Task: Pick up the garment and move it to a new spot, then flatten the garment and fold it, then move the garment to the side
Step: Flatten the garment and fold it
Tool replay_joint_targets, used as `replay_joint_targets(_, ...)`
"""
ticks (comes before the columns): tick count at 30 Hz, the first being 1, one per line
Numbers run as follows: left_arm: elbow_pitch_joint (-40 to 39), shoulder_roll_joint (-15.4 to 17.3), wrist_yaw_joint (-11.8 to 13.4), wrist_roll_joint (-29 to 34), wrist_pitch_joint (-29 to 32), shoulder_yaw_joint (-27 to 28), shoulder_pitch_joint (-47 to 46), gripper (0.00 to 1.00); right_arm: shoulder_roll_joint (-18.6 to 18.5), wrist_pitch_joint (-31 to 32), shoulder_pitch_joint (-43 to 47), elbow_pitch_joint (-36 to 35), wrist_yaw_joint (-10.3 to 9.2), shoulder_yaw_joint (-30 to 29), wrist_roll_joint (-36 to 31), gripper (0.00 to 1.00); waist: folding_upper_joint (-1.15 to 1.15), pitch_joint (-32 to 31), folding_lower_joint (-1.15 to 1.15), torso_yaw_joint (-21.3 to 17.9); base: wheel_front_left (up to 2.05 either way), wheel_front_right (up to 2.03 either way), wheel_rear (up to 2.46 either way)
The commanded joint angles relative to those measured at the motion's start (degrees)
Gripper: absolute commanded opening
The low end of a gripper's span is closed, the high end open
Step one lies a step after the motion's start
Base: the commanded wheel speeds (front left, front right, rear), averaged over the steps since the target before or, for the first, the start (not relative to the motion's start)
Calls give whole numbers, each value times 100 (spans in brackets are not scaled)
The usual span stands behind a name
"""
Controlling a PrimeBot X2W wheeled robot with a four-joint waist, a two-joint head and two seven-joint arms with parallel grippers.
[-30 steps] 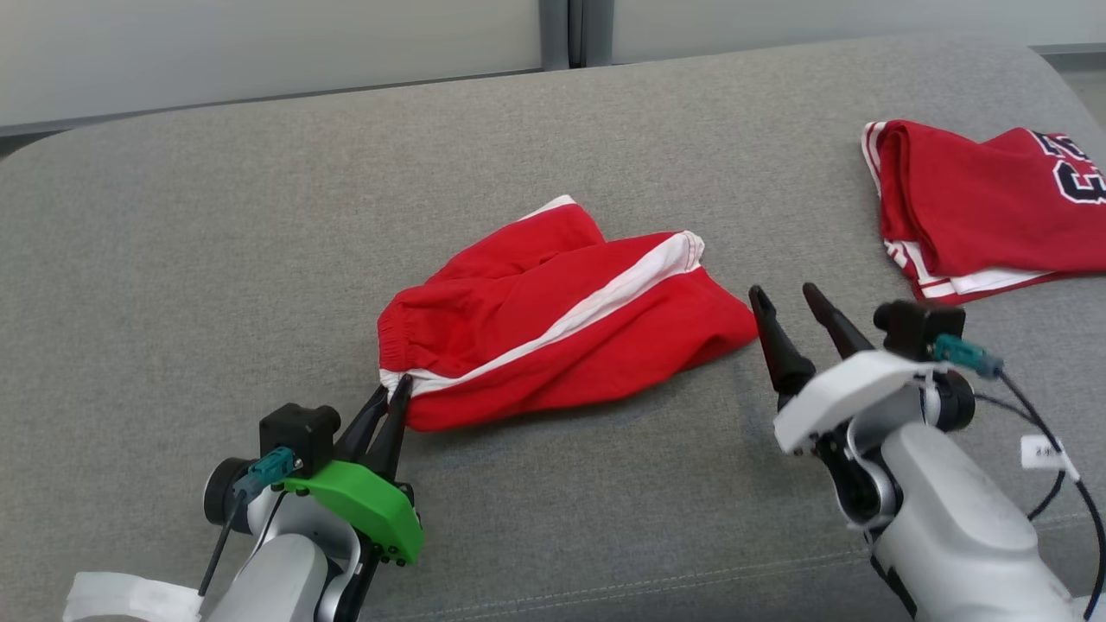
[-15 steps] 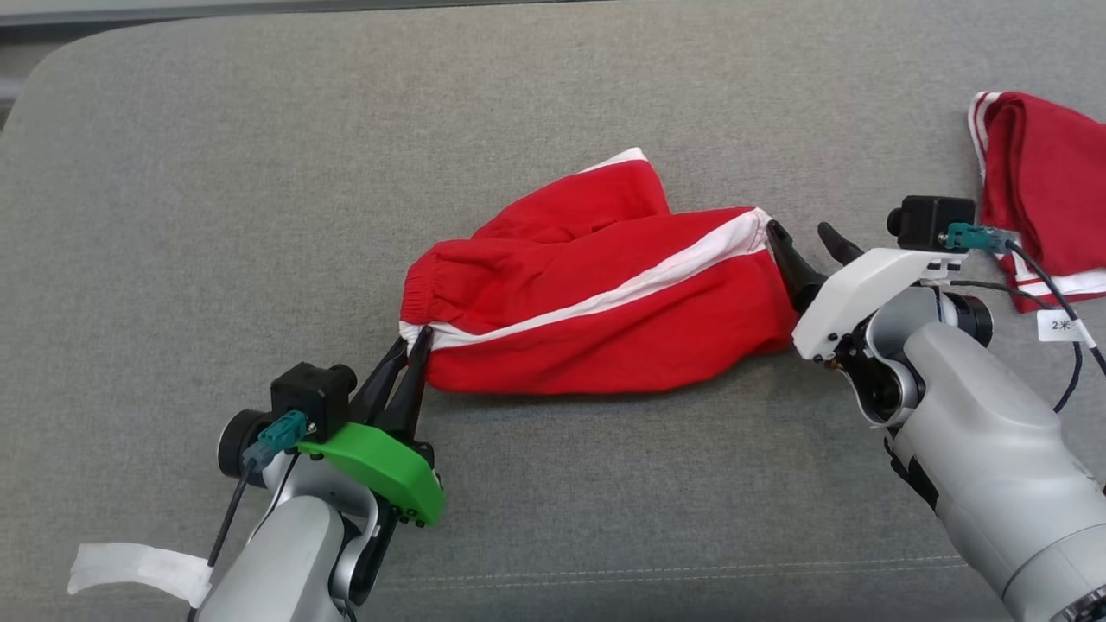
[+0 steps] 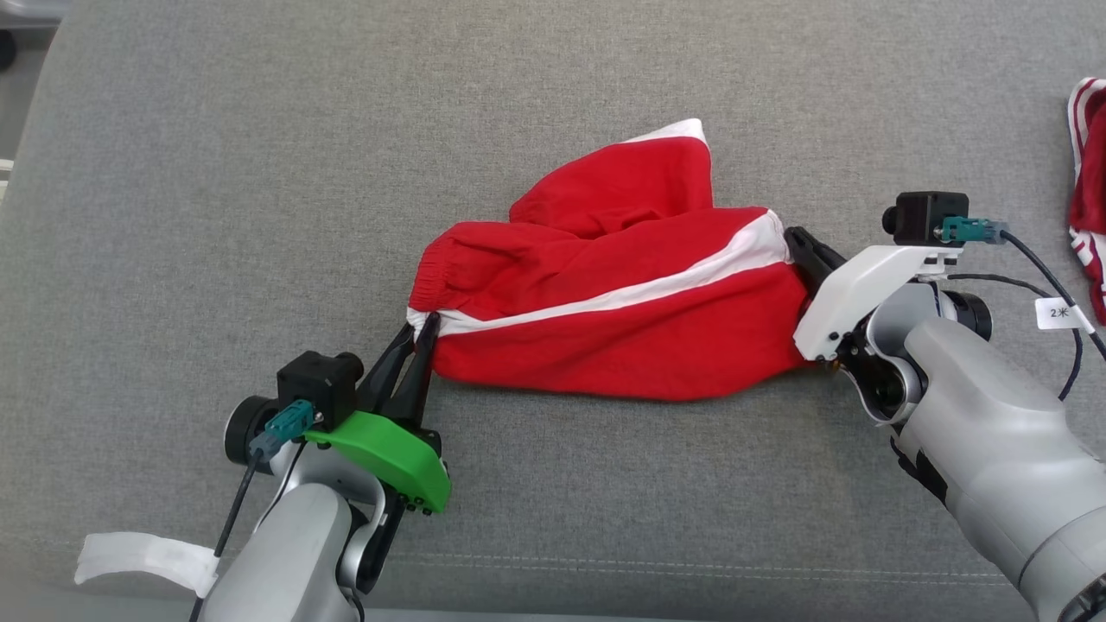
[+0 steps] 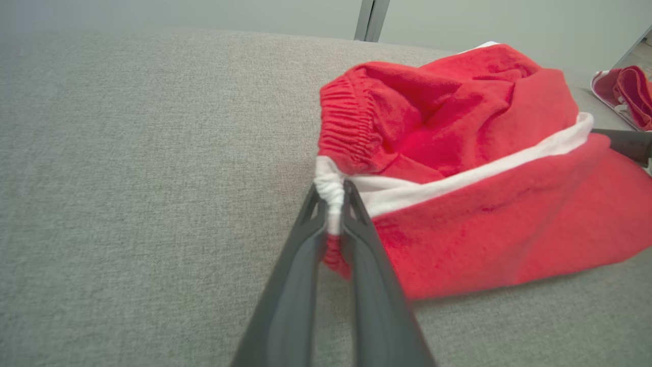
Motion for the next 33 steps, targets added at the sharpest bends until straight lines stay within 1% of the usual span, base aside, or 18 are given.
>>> replay_joint_targets(1,41,9,26,-19,-30,-10,-55,0,-48,17,24,17,-2,182,132,0,0,-44,-1,14,0,0,0)
replay_joint_targets(6,85,24,40,-51,-54,-6,-5,0,-138,-125,56,-57,-2,411,357,0,0,-126,-1,-1,0,0,0)
replay_joint_targets(7,90,27,49,-56,-63,-7,11,0,-156,-177,56,-70,-2,442,407,18,0,-142,-1,-7,0,0,0)
replay_joint_targets(8,89,30,57,-51,-70,-14,27,0,-167,-203,60,-71,-2,488,454,97,0,-156,-1,-14,0,0,0)
replay_joint_targets(9,86,30,54,-47,-66,-19,45,0,-181,-219,64,-77,-2,538,501,100,0,-167,-1,-20,0,0,0)
replay_joint_targets(16,87,-28,56,-36,-95,-94,25,0,-239,-236,67,-41,-2,920,782,100,0,-143,-1,54,0,0,0)
replay_joint_targets(20,95,-58,37,-14,-95,-161,-43,0,-222,-164,4,66,-2,1286,812,100,0,-93,-1,153,0,0,0)
replay_joint_targets(21,103,-60,34,-15,-97,-168,-48,0,-214,-148,-8,102,-2,1358,825,79,0,-90,-1,167,0,0,0)
replay_joint_targets(22,110,-63,35,-17,-101,-175,-55,0,-206,-127,-21,130,-1,1431,821,44,0,-87,-1,180,0,0,0)
replay_joint_targets(23,114,-66,40,-21,-106,-180,-57,0,-197,-109,-28,153,-1,1499,834,25,0,-86,-1,191,0,0,0)
replay_joint_targets(24,114,-70,46,-29,-111,-182,-57,0,-192,-84,-32,178,0,1569,853,0,0,-89,-1,200,0,0,0)
replay_joint_targets(27,122,-74,69,-59,-125,-183,-45,0,-234,-54,-44,211,0,1804,807,0,0,-115,-1,203,0,0,0)
replay_joint_targets(33,70,-41,91,-108,-194,-118,24,0,-466,-600,-286,7,-1,1928,872,0,0,-250,-1,106,0,0,0)
